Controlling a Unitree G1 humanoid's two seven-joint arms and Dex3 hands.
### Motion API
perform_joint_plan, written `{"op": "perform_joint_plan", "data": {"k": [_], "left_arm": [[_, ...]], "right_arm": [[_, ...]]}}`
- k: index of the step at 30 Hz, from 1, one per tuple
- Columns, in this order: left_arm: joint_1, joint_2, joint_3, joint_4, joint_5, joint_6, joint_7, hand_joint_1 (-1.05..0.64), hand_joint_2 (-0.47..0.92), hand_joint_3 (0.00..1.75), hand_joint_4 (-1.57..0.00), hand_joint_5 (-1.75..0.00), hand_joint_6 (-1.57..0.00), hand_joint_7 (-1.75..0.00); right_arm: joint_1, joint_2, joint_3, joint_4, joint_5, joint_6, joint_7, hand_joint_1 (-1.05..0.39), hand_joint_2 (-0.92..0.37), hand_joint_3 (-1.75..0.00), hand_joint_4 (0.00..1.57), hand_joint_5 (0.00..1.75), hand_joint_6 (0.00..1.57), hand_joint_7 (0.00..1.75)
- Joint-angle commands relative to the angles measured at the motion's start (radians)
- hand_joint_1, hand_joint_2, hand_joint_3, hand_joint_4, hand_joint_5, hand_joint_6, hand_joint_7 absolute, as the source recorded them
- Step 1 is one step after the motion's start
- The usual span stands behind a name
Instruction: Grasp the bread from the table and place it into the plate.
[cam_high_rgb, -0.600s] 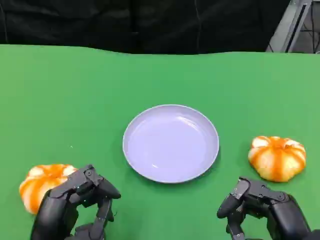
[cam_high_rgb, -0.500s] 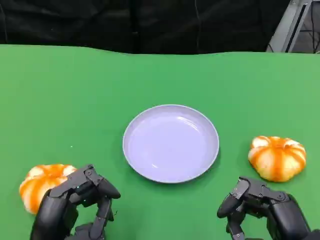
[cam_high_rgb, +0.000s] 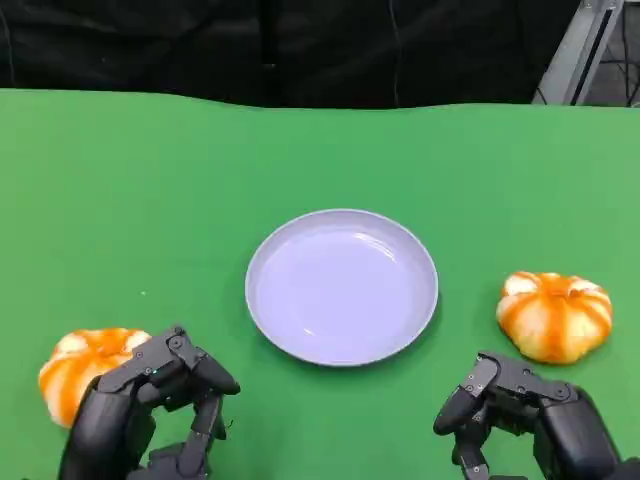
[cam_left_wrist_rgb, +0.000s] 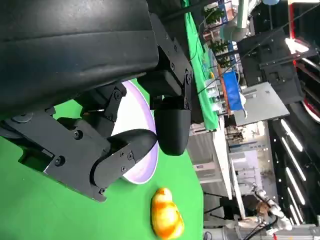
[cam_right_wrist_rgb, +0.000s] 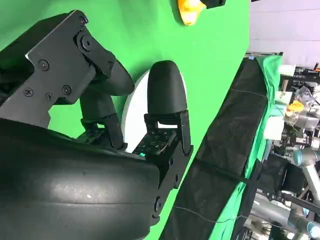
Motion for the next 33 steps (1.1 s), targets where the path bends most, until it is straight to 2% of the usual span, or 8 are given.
{"op": "perform_joint_plan", "data": {"k": [1,7,8,9,12,15,23,33], "left_arm": [[-0.003,0.011,0.010,0.010,-0.001,-0.009,-0.007,-0.16,0.57,1.13,-0.78,-1.73,-0.74,-1.51],[-0.010,0.010,0.017,0.017,-0.006,-0.006,-0.003,-0.14,0.57,1.13,-0.78,-1.74,-0.74,-1.51],[-0.012,0.010,0.020,0.014,-0.008,0.005,0.001,-0.14,0.66,0.92,-0.73,-1.45,-0.76,-1.13],[-0.013,0.009,0.022,0.012,-0.009,0.013,0.004,-0.14,0.72,0.79,-0.73,-1.34,-0.80,-0.93],[-0.025,0.025,0.043,-0.002,0.165,0.026,0.109,-0.17,0.85,0.42,-0.70,-0.96,-0.88,-0.40],[-0.041,0.075,0.043,-0.029,0.366,0.076,0.188,-0.29,0.91,0.26,-0.38,-0.69,-0.66,-0.07],[-0.059,0.167,-0.007,-0.145,0.694,0.296,0.271,-0.52,0.92,0.15,-0.03,-0.33,-0.28,0.00],[-0.089,0.214,-0.067,-0.176,0.851,0.416,0.331,-0.56,0.92,0.15,0.00,-0.24,-0.22,0.00]], "right_arm": [[-0.002,-0.007,-0.004,-0.005,0.004,-0.002,-0.003,0.07,-0.32,-1.40,0.77,1.58,0.81,1.30],[-0.005,-0.004,-0.001,-0.002,0.001,-0.002,-0.006,0.08,-0.32,-1.40,0.78,1.59,0.81,1.30],[-0.007,-0.003,0.001,0.002,0.000,-0.005,-0.007,0.08,-0.32,-1.41,0.77,1.59,0.81,1.30],[-0.008,-0.003,0.002,0.004,0.000,-0.007,-0.007,0.07,-0.31,-1.41,0.77,1.58,0.81,1.30],[-0.011,-0.001,0.005,0.011,-0.001,-0.013,-0.011,0.08,-0.31,-1.41,0.78,1.59,0.81,1.30],[-0.011,0.001,0.008,0.016,-0.001,-0.024,-0.015,0.08,-0.31,-1.41,0.77,1.59,0.81,1.30],[-0.005,0.003,0.012,0.006,-0.003,-0.009,-0.018,0.07,-0.32,-1.43,0.78,1.60,0.81,1.32],[-0.009,0.001,0.010,0.011,-0.002,-0.016,-0.017,0.07,-0.31,-1.43,0.78,1.59,0.80,1.32]]}}
